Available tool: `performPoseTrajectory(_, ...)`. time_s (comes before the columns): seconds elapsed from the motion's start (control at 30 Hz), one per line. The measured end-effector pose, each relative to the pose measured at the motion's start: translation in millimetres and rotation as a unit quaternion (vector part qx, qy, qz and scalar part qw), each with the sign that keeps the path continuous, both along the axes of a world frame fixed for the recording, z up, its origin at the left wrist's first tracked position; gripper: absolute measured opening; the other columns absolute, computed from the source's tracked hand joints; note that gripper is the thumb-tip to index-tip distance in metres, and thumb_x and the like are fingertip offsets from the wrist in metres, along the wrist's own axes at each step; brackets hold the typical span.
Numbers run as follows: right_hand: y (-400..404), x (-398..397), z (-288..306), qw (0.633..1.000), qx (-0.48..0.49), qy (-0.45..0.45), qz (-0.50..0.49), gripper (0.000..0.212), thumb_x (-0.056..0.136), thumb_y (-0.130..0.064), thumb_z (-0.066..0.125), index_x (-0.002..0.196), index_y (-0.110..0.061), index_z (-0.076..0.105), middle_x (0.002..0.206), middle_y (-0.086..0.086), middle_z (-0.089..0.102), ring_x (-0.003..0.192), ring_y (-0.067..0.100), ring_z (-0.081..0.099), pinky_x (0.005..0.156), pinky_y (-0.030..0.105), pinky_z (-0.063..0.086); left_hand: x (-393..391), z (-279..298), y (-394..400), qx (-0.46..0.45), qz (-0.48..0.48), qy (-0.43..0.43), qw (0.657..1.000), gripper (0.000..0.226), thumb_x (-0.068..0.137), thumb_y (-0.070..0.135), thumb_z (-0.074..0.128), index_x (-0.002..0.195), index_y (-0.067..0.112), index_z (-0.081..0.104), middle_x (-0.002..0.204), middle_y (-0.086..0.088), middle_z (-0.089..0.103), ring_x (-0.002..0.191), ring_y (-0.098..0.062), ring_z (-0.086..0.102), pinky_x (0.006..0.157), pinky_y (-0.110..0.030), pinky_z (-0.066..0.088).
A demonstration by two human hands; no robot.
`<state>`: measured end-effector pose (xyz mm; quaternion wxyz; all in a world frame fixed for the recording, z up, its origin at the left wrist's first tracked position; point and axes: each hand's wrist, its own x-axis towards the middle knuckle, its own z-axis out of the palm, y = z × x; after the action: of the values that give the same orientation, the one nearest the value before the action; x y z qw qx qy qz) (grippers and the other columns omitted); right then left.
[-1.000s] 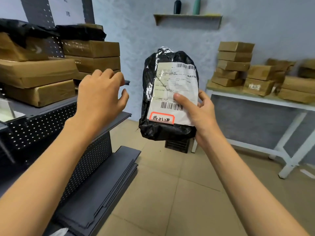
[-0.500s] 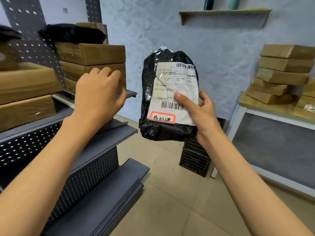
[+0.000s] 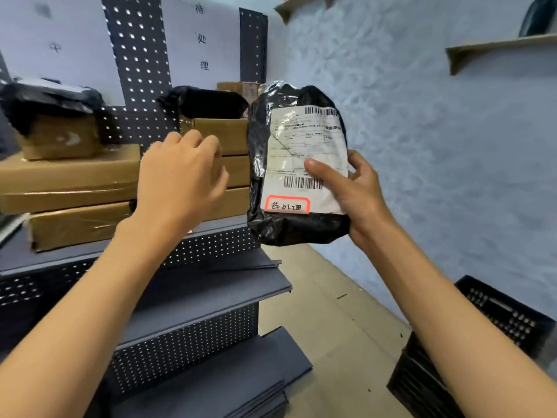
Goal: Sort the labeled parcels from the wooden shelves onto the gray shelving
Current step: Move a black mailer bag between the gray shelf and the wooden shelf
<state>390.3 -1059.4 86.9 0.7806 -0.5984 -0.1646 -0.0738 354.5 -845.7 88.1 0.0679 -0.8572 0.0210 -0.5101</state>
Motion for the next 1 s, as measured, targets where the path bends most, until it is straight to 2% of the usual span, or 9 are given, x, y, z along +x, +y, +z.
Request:
performPoseTrajectory(0.23, 39, 85, 24, 0.995, 0.019, -0.009, 0.093, 0.026, 0.079, -0.007, 0.075, 0.097, -0.012, 0.057, 0.100, 0.010, 0.072, 0.083, 0.023, 0.073, 0.070, 0.035, 0.060, 49, 24, 23, 0.007, 0.087, -0.015, 0.996, 0.019, 0.086, 0.023, 0.061, 0.091, 0.005, 0.063, 0.087, -0.017, 0.062, 0.082, -0.038, 0.057, 0.065, -0.037, 0.034)
performPoseTrajectory(0.5, 105, 184, 74, 0.990, 0.034, -0.042, 0.128, 0.033, 0.078, -0.007, 0.077, 0.106, -0.008, 0.058, 0.106, 0.013, 0.071, 0.090, 0.026, 0.072, 0.077, 0.039, 0.060, 136, 62, 75, 0.012, 0.111, -0.075, 0.991, 0.024, 0.088, 0.024, 0.059, 0.098, 0.003, 0.063, 0.093, -0.019, 0.062, 0.086, -0.040, 0.055, 0.063, -0.038, 0.032)
performPoseTrajectory(0.57, 125, 208, 93, 0.990, 0.035, -0.042, 0.131, 0.039, 0.077, -0.007, 0.077, 0.111, -0.005, 0.058, 0.103, 0.013, 0.071, 0.084, 0.025, 0.072, 0.072, 0.036, 0.060, 158, 77, 88, 0.010, 0.104, -0.091, 0.990, 0.023, 0.087, 0.023, 0.059, 0.098, 0.004, 0.063, 0.094, -0.018, 0.063, 0.088, -0.040, 0.055, 0.064, -0.039, 0.035)
performPoseTrajectory(0.67, 155, 245, 122, 0.990, 0.021, -0.029, 0.139, 0.039, 0.077, -0.006, 0.078, 0.110, -0.004, 0.058, 0.095, 0.013, 0.072, 0.071, 0.021, 0.072, 0.061, 0.031, 0.059, 189, 104, 109, 0.009, 0.107, -0.114, 0.988, 0.023, 0.087, 0.023, 0.059, 0.100, 0.005, 0.064, 0.097, -0.018, 0.063, 0.091, -0.041, 0.056, 0.065, -0.038, 0.031)
performPoseTrajectory(0.77, 181, 280, 148, 0.988, 0.002, -0.015, 0.152, 0.029, 0.077, -0.006, 0.077, 0.099, -0.007, 0.058, 0.089, 0.011, 0.071, 0.067, 0.020, 0.070, 0.059, 0.031, 0.060, 214, 129, 129, 0.014, 0.112, -0.137, 0.984, 0.022, 0.087, 0.023, 0.059, 0.098, 0.006, 0.065, 0.094, -0.018, 0.063, 0.089, -0.041, 0.056, 0.065, -0.037, 0.030)
performPoseTrajectory(0.9, 212, 320, 167, 0.986, -0.035, -0.006, 0.161, 0.036, 0.077, -0.006, 0.078, 0.109, -0.003, 0.061, 0.093, 0.012, 0.072, 0.068, 0.019, 0.069, 0.063, 0.032, 0.060, 242, 145, 154, 0.019, 0.127, -0.139, 0.982, 0.020, 0.087, 0.022, 0.057, 0.097, 0.006, 0.065, 0.093, -0.016, 0.063, 0.089, -0.039, 0.056, 0.066, -0.037, 0.032)
performPoseTrajectory(1.0, 230, 340, 170, 0.985, -0.059, 0.008, 0.164, 0.035, 0.077, -0.007, 0.078, 0.108, -0.002, 0.062, 0.087, 0.011, 0.072, 0.059, 0.015, 0.068, 0.054, 0.026, 0.058, 258, 145, 170, 0.023, 0.138, -0.134, 0.981, 0.020, 0.087, 0.023, 0.057, 0.096, 0.006, 0.064, 0.091, -0.015, 0.063, 0.088, -0.039, 0.056, 0.065, -0.037, 0.032)
